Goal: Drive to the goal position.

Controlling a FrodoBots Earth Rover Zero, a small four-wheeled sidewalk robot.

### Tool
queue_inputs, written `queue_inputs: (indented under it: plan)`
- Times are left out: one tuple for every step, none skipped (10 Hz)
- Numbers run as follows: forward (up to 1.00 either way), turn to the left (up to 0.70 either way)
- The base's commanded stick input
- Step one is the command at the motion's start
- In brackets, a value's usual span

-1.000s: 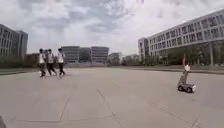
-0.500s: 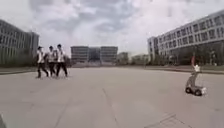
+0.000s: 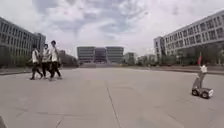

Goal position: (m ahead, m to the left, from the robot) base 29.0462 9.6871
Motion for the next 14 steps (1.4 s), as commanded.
queue_inputs:
  plan:
    - [0.7, 0.0]
    - [0.7, 0.0]
    - [0.7, 0.0]
    - [0.7, 0.0]
    - [0.7, 0.0]
    - [0.7, 0.0]
    - [0.7, 0.0]
    - [0.7, 0.0]
    - [0.7, 0.0]
    - [0.7, 0.0]
    - [0.7, 0.0]
    - [0.7, 0.0]
    - [0.7, 0.0]
    - [0.7, 0.0]
